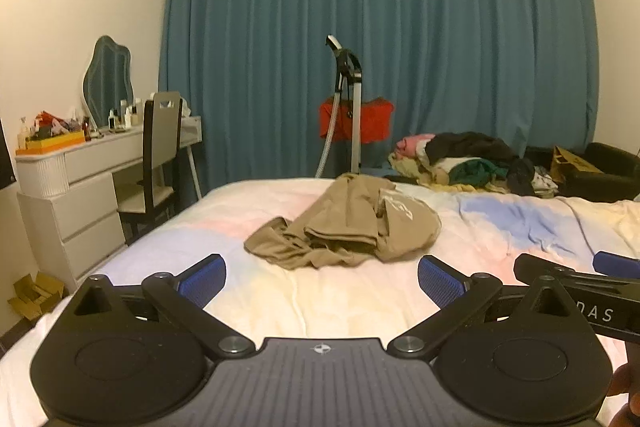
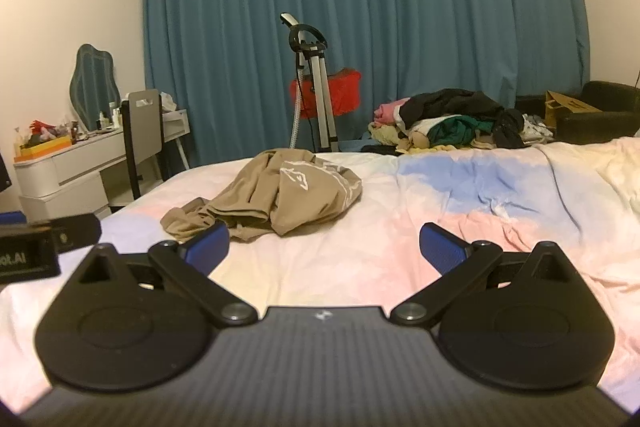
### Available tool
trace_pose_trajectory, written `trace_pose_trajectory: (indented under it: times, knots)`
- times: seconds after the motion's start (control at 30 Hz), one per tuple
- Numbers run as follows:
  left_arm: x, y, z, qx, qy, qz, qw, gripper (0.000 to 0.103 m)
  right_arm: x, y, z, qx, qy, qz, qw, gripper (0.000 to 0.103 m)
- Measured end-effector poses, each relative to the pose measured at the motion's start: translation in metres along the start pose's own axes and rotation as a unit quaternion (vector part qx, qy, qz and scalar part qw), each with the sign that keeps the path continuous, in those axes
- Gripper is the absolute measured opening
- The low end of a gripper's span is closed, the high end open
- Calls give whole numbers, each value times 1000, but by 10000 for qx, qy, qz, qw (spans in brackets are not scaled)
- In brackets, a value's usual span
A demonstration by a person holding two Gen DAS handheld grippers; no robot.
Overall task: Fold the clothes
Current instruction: 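Move both grippers toward the crumpled beige shirt on the bed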
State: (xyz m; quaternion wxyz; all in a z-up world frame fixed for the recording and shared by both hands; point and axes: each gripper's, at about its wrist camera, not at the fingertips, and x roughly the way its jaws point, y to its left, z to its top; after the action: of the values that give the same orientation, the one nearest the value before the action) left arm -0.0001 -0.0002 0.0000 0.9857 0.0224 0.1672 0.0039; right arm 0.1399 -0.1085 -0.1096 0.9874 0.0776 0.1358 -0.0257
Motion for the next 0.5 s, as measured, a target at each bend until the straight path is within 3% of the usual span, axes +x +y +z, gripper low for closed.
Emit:
trace_pose_trajectory:
  times: [0.33, 0.5]
  knots:
    - [-17, -11, -4, 131, -217, -59, 9997, 103, -14, 5, -1, -240, -218, 15, 9995, 103]
    - [-14, -3, -4, 45, -21, -114, 9999, 103, -13, 7, -1, -229, -157, -8, 9996, 103]
